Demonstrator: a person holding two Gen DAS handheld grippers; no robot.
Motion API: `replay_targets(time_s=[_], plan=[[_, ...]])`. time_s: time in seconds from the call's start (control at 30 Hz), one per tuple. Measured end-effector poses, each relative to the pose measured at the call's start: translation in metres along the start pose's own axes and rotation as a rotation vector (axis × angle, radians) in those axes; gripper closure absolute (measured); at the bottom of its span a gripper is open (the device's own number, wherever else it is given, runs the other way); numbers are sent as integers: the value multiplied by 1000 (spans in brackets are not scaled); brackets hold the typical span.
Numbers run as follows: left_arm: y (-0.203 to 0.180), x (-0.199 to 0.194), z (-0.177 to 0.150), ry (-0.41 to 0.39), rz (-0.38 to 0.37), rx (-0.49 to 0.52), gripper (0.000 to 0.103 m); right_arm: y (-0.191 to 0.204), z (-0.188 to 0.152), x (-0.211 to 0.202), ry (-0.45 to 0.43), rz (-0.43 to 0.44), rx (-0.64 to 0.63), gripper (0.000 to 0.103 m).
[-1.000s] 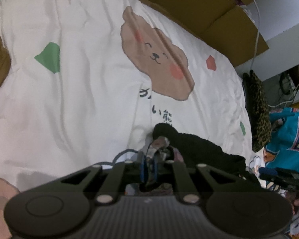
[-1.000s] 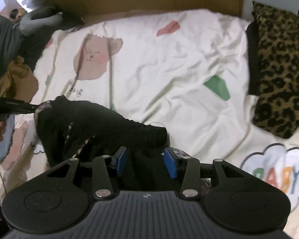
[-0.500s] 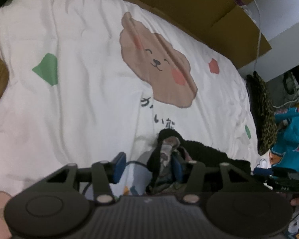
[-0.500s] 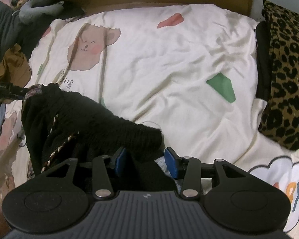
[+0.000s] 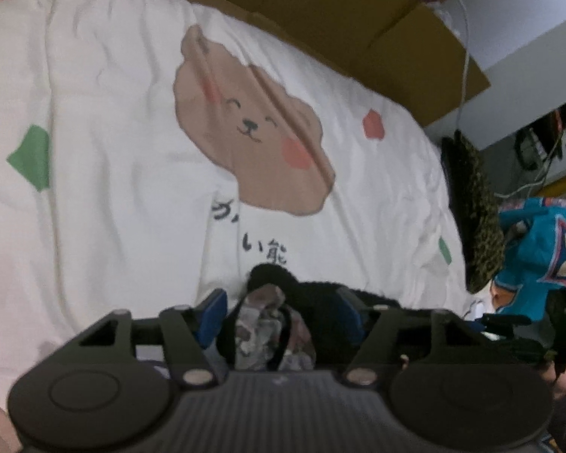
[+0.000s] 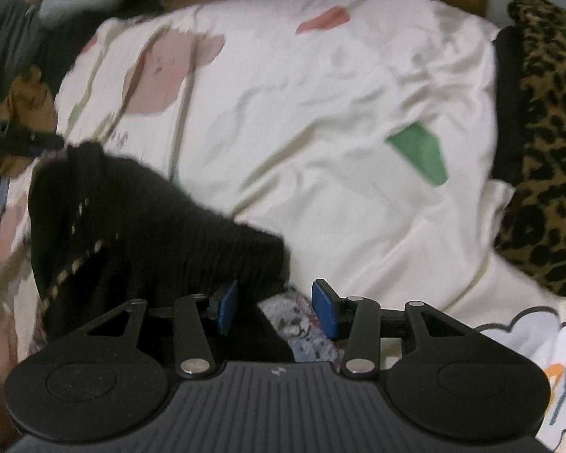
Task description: Fold clothes
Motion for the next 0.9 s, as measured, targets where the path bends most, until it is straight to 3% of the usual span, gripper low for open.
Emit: replay_targets(time_s=[0.1,0.37,0.57,0.77,0.9], plan=[[2,12,-7,45,5,6,35,4,-7,7,19,7,-2,53],[5,21,-28,122,-33,31,64,19,-5,16,49,-42,-89,50],[5,17,-33,124,-30,68,74,20,4,6,44,-33,-135,50],[9,14,-36,122,-35,55,75,5,14,-3,29,33,-97,50],[10,14,-36,120,-39,51,75,4,15,3,36,-37,-169,50]])
Point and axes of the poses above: each gripper's, at about its wrist camera, not at the fingertips, and x roughly the way its jaws point, y to its left, z to its top, the point moved 1 cm from there along x, roughly the way its jaws point, and after that the axes turned 5 degrees about x, right-handed, at the moved point
